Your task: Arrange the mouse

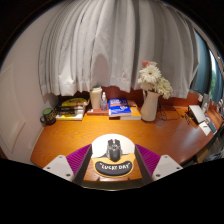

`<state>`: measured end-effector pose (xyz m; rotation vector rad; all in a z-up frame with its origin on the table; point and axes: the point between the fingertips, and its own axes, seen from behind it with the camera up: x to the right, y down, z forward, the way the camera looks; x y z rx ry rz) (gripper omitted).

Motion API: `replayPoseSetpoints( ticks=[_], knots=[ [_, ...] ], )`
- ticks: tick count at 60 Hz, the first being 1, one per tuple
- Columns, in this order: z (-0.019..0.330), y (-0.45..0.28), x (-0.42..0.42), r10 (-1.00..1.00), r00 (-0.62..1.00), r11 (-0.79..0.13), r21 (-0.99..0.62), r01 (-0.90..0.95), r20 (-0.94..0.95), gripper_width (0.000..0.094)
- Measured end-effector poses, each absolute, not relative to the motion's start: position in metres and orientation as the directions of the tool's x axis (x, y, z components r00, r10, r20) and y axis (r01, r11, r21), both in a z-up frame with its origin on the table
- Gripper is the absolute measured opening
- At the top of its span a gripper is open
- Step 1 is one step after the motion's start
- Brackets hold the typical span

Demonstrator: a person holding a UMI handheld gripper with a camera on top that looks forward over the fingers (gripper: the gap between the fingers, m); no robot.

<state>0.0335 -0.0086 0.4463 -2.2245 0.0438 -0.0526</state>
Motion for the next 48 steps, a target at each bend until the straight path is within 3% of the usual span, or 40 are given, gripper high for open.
replayPoseSetpoints(
  ticks=[20,48],
  knots=[
    [0.476,-0.091,0.017,-0.047,0.998,-0.598,-0.801,0.005,0.041,0.0850],
    [0.506,-0.104,0.015,-0.052,0.998,-0.565,-0.825,-0.009,0.025,0.0851]
  ],
)
